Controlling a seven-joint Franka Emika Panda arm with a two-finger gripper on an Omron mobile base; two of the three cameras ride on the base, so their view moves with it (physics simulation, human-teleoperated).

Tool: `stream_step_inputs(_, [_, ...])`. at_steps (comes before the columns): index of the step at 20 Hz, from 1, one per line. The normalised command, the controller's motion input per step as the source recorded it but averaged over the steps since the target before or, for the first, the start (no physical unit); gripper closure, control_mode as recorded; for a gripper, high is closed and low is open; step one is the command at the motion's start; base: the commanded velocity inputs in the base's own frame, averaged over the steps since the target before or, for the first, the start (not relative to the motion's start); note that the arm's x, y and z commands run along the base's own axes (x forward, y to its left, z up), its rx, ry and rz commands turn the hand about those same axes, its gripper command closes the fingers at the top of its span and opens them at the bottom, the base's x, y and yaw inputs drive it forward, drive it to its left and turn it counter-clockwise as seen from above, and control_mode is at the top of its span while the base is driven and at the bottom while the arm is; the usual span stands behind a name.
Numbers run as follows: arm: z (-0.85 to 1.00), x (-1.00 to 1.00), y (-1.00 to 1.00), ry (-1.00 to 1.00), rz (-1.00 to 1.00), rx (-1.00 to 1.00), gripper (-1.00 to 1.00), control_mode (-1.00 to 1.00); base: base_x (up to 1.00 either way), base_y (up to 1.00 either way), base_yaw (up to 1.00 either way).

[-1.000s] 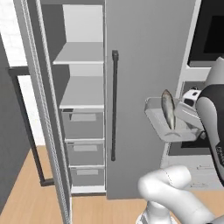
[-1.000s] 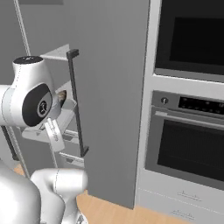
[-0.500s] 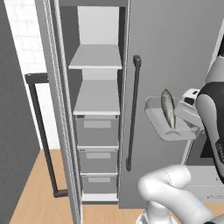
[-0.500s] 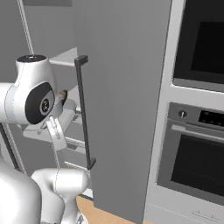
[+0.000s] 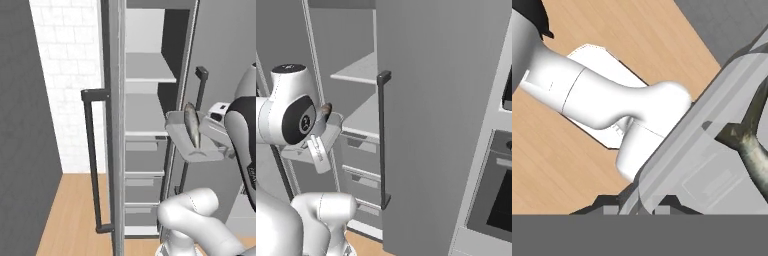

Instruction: Take the meat container that has the fish and place it on the second highest rack of the freezer. Then take the vegetable container that has the carrot and eggplant and place it on the highest rack of the freezer.

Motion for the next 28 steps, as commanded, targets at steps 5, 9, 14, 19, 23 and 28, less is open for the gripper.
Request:
stream_step_inputs(5, [0.00, 0.00, 0.00, 0.00, 0.00, 0.00, 1.00, 1.00, 0.51, 0.00, 0.00])
stream_step_inputs(9, [0.00, 0.00, 0.00, 0.00, 0.00, 0.00, 1.00, 1.00, 0.56, -0.14, 0.00])
stream_step_inputs(14, [0.00, 0.00, 0.00, 0.00, 0.00, 0.00, 1.00, 1.00, 0.07, -0.56, 0.00])
stream_step_inputs(19, [0.00, 0.00, 0.00, 0.00, 0.00, 0.00, 1.00, 1.00, 0.62, -0.18, 0.00])
stream_step_inputs(23, [0.00, 0.00, 0.00, 0.00, 0.00, 0.00, 1.00, 1.00, 0.47, 0.08, 0.00])
stream_step_inputs(28, [-0.09, -0.04, 0.10, -0.01, 0.01, 0.00, 1.00, -1.00, -0.10, 0.10, 0.01])
